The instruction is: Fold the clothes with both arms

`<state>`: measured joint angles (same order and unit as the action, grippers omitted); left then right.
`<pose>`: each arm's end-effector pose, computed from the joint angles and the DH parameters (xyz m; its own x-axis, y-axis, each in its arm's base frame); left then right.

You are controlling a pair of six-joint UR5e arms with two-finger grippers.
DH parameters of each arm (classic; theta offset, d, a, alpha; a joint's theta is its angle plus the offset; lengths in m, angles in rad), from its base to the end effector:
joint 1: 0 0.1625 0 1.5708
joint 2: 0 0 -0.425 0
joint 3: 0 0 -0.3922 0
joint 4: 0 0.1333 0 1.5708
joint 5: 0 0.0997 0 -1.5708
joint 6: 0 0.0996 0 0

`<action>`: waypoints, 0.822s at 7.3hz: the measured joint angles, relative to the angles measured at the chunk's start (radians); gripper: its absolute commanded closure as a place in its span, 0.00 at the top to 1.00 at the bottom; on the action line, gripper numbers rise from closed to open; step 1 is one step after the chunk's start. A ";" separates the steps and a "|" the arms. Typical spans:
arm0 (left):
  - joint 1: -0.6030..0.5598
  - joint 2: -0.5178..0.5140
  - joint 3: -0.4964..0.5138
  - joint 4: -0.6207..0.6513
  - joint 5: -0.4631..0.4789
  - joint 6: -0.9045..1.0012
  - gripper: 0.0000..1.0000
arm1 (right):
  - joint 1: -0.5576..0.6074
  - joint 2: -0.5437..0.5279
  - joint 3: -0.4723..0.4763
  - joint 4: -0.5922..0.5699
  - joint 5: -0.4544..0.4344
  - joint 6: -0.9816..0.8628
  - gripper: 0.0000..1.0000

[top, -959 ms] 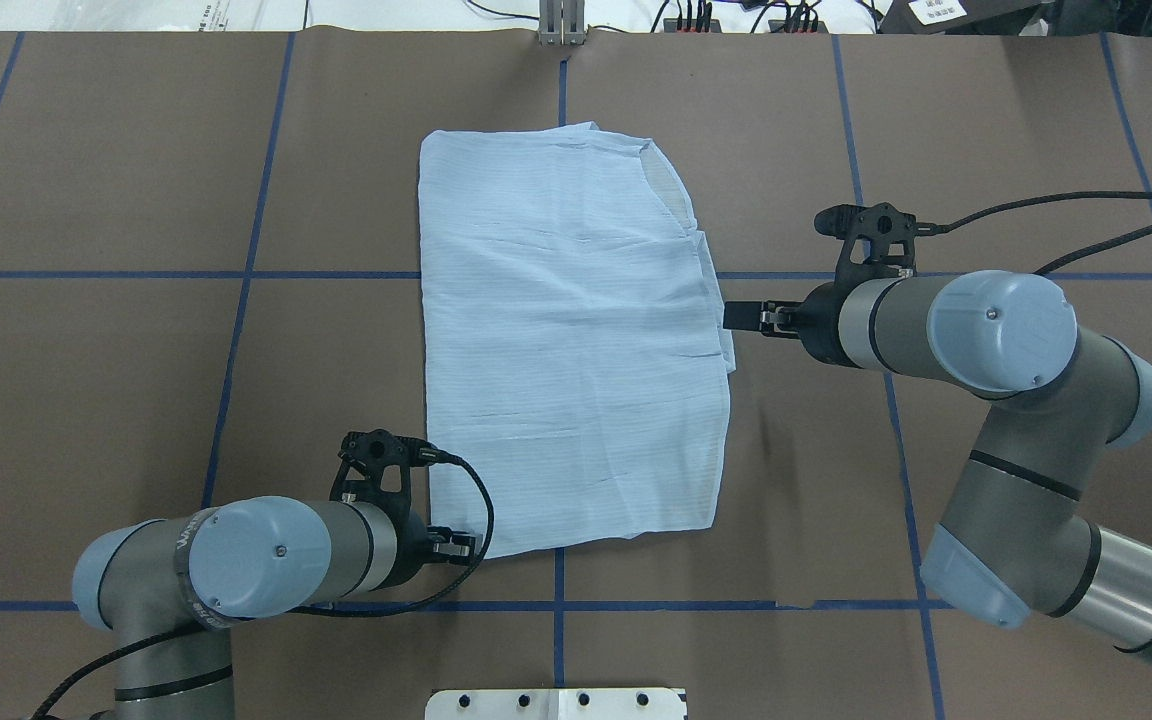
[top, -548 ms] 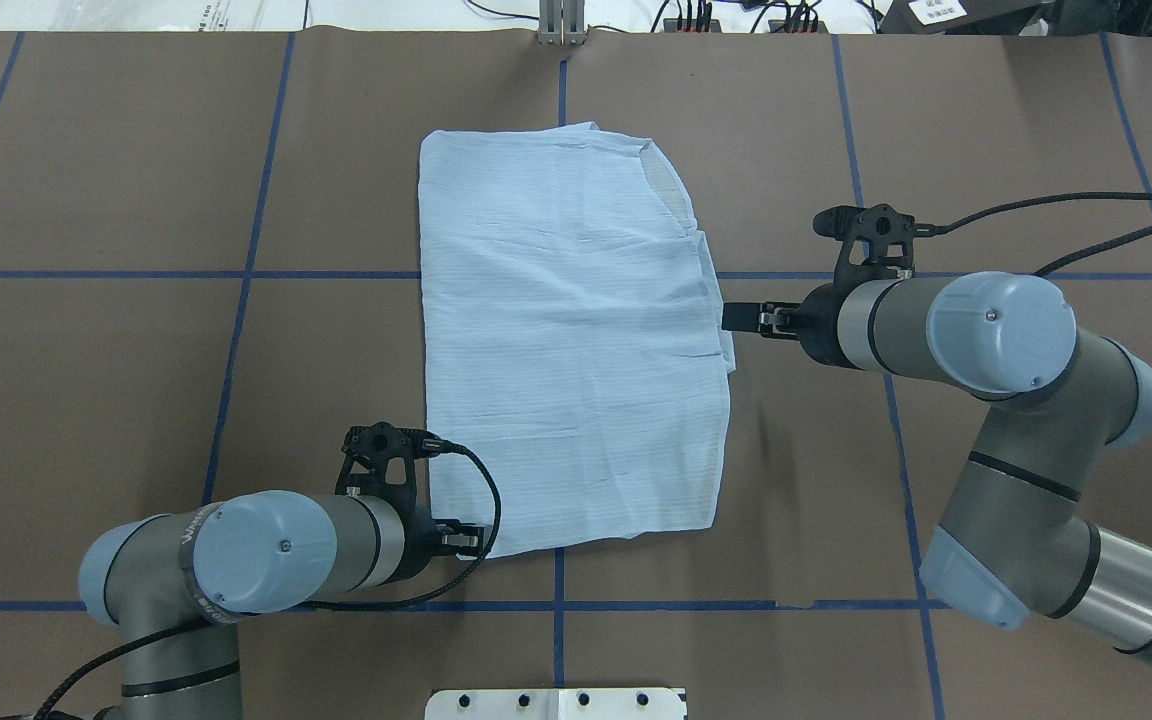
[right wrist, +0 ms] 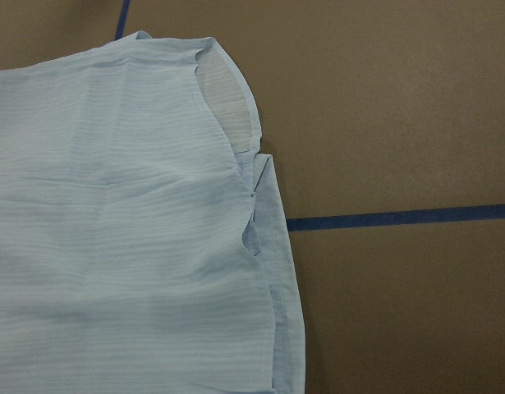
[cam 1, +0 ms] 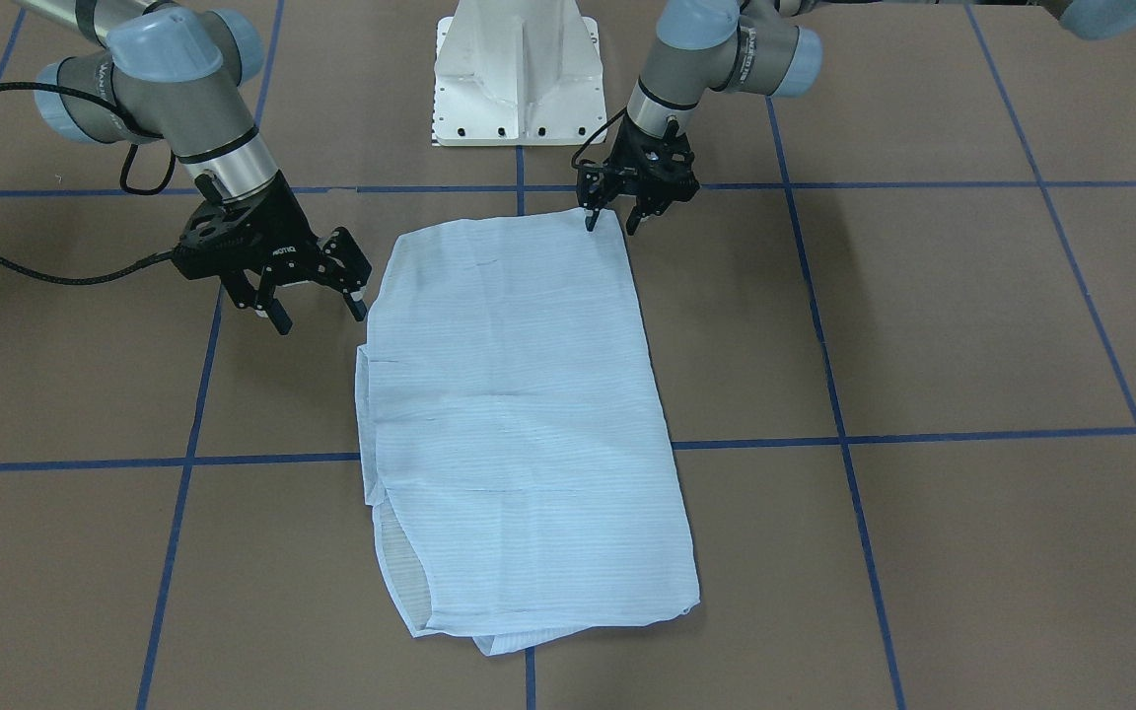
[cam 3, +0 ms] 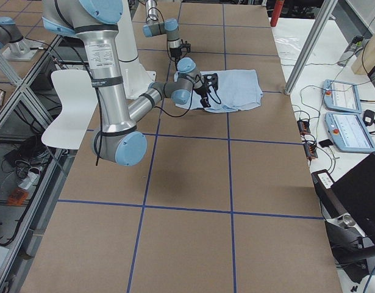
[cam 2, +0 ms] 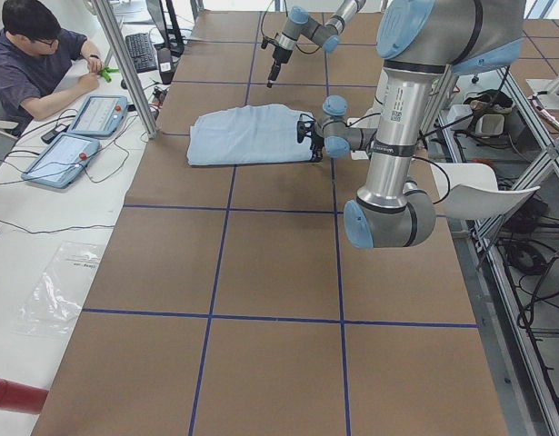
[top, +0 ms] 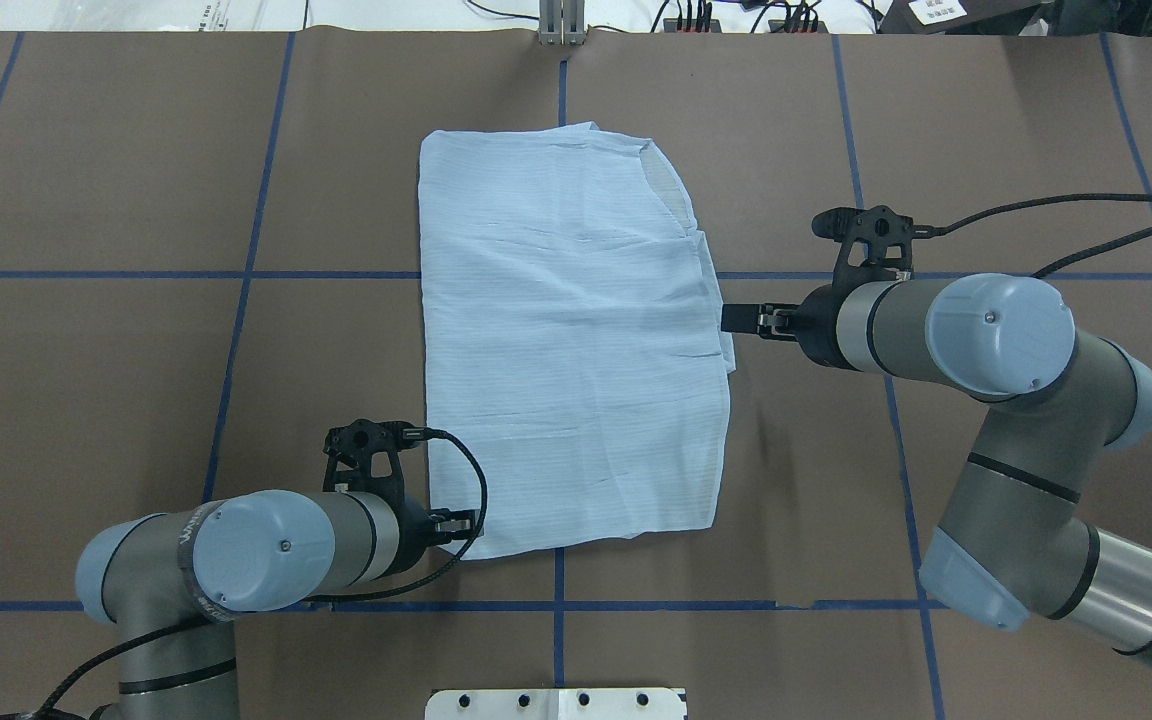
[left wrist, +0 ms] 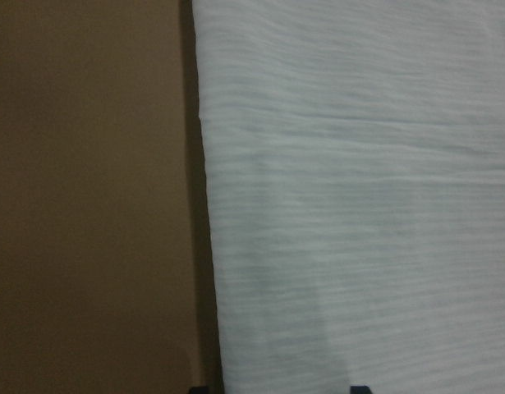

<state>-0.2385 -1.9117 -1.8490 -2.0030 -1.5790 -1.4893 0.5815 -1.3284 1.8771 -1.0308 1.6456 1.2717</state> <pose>0.5492 -0.2699 0.2983 0.4995 -0.0376 -0.8655 0.1893 0.9797 0.0666 -0.4079 -0.4187 0.3282 0.5153 -0.0129 0.8569 -0.3564 0.9061 0.2280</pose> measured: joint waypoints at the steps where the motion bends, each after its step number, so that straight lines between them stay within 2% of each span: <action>1: 0.002 0.000 0.001 0.002 0.000 -0.003 0.59 | 0.000 0.000 -0.001 0.000 -0.001 0.000 1.00; 2: 0.005 0.000 0.002 0.002 0.001 -0.005 0.34 | 0.000 0.000 -0.001 0.000 -0.001 0.000 1.00; 3: 0.007 0.000 0.002 0.003 0.002 -0.006 0.00 | 0.000 0.000 -0.001 0.000 0.000 0.000 1.00; 6: 0.011 -0.001 0.001 0.002 0.005 -0.007 0.00 | -0.006 0.000 -0.003 -0.010 -0.008 0.002 0.98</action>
<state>-0.2279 -1.9129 -1.8478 -2.0013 -1.5744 -1.4964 0.5755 -1.3284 1.8746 -1.0407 1.6380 1.2741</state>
